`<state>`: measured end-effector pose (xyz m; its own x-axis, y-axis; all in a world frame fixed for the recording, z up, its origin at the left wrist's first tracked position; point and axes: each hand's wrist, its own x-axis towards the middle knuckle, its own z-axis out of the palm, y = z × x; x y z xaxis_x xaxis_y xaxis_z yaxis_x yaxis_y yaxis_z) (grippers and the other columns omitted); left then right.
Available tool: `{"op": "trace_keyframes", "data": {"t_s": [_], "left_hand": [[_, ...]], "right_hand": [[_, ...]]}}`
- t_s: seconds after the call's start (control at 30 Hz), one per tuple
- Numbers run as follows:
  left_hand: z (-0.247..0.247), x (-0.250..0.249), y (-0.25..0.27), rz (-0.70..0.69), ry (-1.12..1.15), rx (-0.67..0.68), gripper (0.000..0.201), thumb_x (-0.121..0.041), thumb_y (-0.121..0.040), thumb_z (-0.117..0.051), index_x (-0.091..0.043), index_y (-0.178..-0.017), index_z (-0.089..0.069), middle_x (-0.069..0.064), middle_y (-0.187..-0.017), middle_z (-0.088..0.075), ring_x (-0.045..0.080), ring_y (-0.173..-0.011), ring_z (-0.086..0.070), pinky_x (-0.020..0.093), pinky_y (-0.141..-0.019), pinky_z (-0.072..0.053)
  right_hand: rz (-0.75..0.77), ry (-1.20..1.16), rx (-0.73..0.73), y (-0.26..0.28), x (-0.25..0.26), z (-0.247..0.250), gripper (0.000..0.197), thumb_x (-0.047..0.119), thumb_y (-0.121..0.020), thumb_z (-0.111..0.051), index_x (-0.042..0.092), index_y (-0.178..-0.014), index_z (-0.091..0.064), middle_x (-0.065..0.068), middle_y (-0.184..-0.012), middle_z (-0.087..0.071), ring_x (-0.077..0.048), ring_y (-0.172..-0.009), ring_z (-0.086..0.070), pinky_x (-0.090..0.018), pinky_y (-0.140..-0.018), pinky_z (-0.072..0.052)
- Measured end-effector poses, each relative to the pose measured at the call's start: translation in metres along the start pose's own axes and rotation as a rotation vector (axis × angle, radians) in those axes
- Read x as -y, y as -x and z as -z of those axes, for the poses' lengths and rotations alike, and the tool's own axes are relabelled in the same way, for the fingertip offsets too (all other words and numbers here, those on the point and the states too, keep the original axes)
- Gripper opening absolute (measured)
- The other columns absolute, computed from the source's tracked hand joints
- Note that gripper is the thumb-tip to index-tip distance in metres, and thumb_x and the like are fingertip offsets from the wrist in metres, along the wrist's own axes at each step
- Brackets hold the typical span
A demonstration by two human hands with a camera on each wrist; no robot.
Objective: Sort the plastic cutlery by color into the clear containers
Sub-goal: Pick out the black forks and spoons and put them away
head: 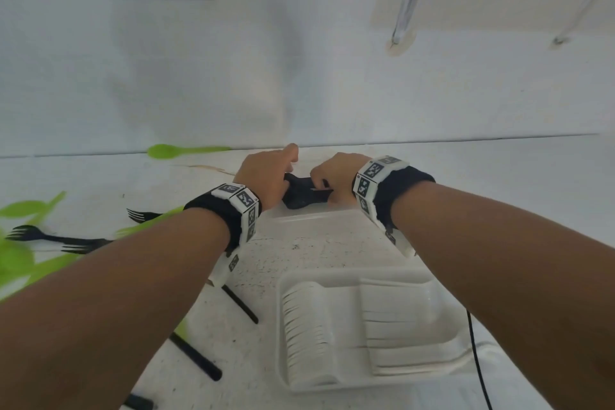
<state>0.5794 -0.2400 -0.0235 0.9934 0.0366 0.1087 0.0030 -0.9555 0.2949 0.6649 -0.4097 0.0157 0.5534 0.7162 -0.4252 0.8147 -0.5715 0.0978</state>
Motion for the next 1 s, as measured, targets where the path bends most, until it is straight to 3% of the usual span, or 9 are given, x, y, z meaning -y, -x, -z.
{"op": "trace_keyframes", "data": {"t_s": [0.1, 0.23, 0.3, 0.37, 0.47, 0.53, 0.6, 0.77, 1.0], "left_hand": [[-0.003, 0.004, 0.001, 0.017, 0.074, -0.009, 0.039, -0.013, -0.086, -0.065, -0.018, -0.122, -0.052, -0.006, -0.120, -0.069, 0.020, -0.093, -0.063, 0.028, -0.077, -0.040], [0.004, 0.011, -0.002, 0.088, 0.299, 0.088, 0.032, -0.025, -0.094, -0.066, -0.026, -0.124, -0.054, -0.012, -0.134, -0.062, 0.015, -0.115, -0.062, 0.033, -0.094, -0.047], [0.015, 0.015, -0.001, 0.100, 0.370, 0.221, 0.044, -0.034, -0.095, -0.067, -0.030, -0.136, -0.051, -0.012, -0.147, -0.053, 0.013, -0.133, -0.051, 0.035, -0.108, -0.042], [0.024, 0.013, 0.001, 0.065, 0.286, 0.315, 0.071, -0.042, -0.088, -0.075, -0.030, -0.148, -0.041, -0.011, -0.154, -0.045, 0.014, -0.139, -0.045, 0.037, -0.113, -0.037], [0.023, 0.007, 0.007, 0.058, 0.198, 0.308, 0.086, -0.039, -0.077, -0.085, -0.027, -0.148, -0.037, -0.007, -0.144, -0.054, 0.020, -0.125, -0.056, 0.041, -0.104, -0.046], [0.019, 0.005, 0.009, 0.072, 0.207, 0.260, 0.070, -0.031, -0.079, -0.081, -0.025, -0.137, -0.042, -0.003, -0.126, -0.063, 0.023, -0.109, -0.063, 0.041, -0.092, -0.052], [0.018, 0.004, 0.009, 0.086, 0.196, 0.216, 0.059, -0.023, -0.084, -0.075, -0.022, -0.134, -0.044, 0.001, -0.124, -0.065, 0.025, -0.105, -0.063, 0.038, -0.087, -0.051], [0.014, 0.003, 0.008, 0.098, 0.169, 0.188, 0.067, -0.014, -0.085, -0.072, -0.020, -0.144, -0.040, -0.001, -0.148, -0.052, 0.023, -0.128, -0.055, 0.034, -0.102, -0.044], [0.012, 0.004, 0.007, 0.143, 0.226, 0.229, 0.085, -0.018, -0.079, -0.081, -0.016, -0.149, -0.033, 0.008, -0.151, -0.042, 0.025, -0.135, -0.046, 0.041, -0.109, -0.043]], "right_hand": [[-0.010, 0.093, 0.078, -0.008, 0.012, 0.010, 0.025, 0.023, -0.100, -0.058, 0.013, -0.123, -0.064, -0.007, -0.114, -0.066, -0.026, -0.092, -0.064, -0.028, -0.069, -0.043], [-0.041, 0.110, 0.078, -0.007, 0.019, 0.014, 0.029, 0.021, -0.105, -0.050, 0.004, -0.125, -0.061, -0.006, -0.096, -0.058, -0.021, -0.077, -0.055, -0.024, -0.052, -0.031], [-0.063, 0.062, 0.025, -0.004, 0.020, 0.010, 0.029, 0.019, -0.101, -0.056, 0.004, -0.126, -0.053, -0.008, -0.098, -0.061, -0.022, -0.074, -0.056, -0.026, -0.050, -0.032], [-0.048, 0.000, -0.054, -0.002, 0.019, 0.006, 0.044, 0.017, -0.095, -0.064, 0.008, -0.129, -0.037, -0.007, -0.091, -0.056, -0.020, -0.067, -0.054, -0.028, -0.050, -0.035], [-0.015, -0.080, -0.130, 0.000, 0.026, 0.007, 0.051, 0.032, -0.096, -0.062, 0.013, -0.132, -0.032, -0.004, -0.088, -0.054, -0.019, -0.070, -0.056, -0.030, -0.054, -0.039], [-0.007, -0.110, -0.155, -0.003, 0.034, 0.009, 0.054, 0.036, -0.096, -0.062, 0.011, -0.133, -0.033, -0.004, -0.087, -0.055, -0.020, -0.070, -0.057, -0.030, -0.053, -0.040], [-0.028, -0.125, -0.157, -0.009, 0.038, 0.011, 0.056, 0.033, -0.094, -0.067, 0.008, -0.134, -0.036, -0.005, -0.084, -0.055, -0.020, -0.069, -0.058, -0.030, -0.051, -0.040], [-0.143, -0.155, -0.130, -0.012, 0.029, 0.012, 0.049, 0.024, -0.082, -0.083, 0.013, -0.104, -0.041, -0.004, -0.082, -0.051, -0.016, -0.065, -0.049, -0.028, -0.049, -0.034], [-0.121, -0.156, -0.128, -0.003, 0.025, 0.013, 0.053, 0.037, -0.076, -0.087, 0.015, -0.099, -0.045, 0.000, -0.081, -0.050, -0.021, -0.075, -0.055, -0.030, -0.056, -0.041]]}}
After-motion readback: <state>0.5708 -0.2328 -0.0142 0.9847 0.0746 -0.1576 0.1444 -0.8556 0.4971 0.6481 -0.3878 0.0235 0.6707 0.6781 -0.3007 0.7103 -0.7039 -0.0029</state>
